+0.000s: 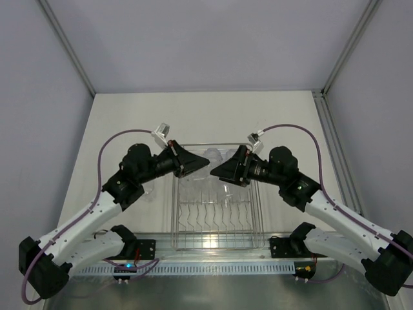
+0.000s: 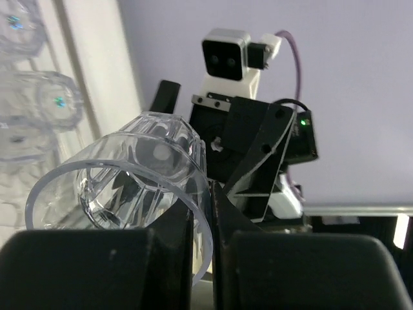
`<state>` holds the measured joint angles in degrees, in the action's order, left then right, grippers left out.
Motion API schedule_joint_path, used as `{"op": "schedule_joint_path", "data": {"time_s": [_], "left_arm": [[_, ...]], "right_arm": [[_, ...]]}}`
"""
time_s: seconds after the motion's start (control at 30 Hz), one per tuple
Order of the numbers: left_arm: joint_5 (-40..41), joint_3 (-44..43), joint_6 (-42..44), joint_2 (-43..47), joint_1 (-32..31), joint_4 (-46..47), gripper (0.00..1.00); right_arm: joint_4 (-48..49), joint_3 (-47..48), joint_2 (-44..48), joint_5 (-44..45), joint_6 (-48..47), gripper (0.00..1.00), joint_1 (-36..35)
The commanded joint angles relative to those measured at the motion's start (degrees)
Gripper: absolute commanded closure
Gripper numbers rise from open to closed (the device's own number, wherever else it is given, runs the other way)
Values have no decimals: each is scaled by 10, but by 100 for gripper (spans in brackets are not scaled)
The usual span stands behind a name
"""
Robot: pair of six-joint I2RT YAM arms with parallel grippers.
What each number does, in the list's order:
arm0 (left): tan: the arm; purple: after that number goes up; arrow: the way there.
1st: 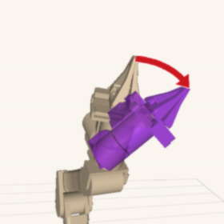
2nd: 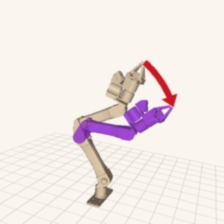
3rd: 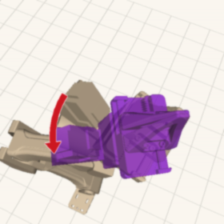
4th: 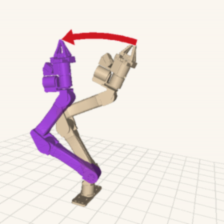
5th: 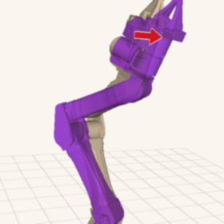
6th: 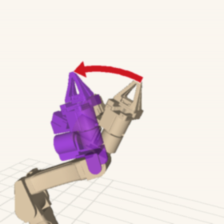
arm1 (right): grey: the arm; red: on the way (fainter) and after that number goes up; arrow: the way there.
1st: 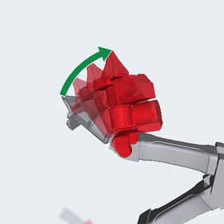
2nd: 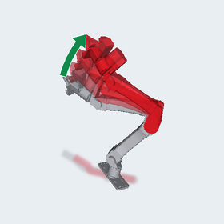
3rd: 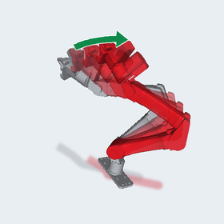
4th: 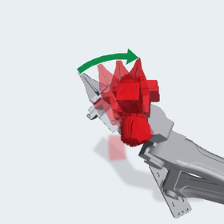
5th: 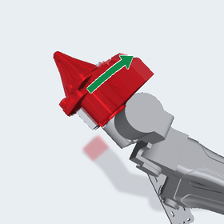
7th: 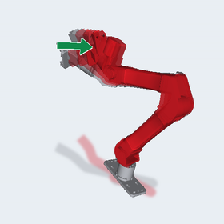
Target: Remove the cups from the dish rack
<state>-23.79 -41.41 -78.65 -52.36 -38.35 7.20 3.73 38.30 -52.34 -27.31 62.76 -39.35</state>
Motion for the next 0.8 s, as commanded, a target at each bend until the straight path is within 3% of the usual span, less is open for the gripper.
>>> {"op": "schedule_joint_path", "data": {"time_s": [0.0,0.13,0.3,0.53,0.77], "left_arm": [[101,-106,120,20,7,-173,100],[224,-228,214,-17,36,-420,100],[402,-379,303,-149,79,-578,100],[539,-502,400,-358,101,-626,100],[560,-619,448,-530,150,-656,100]], "right_arm": [[-79,27,28,33,-45,0,2],[-155,27,64,54,-69,0,15],[-291,66,65,79,-152,0,15],[-486,161,30,158,-265,0,6],[-583,182,10,223,-313,0,-15]]}}
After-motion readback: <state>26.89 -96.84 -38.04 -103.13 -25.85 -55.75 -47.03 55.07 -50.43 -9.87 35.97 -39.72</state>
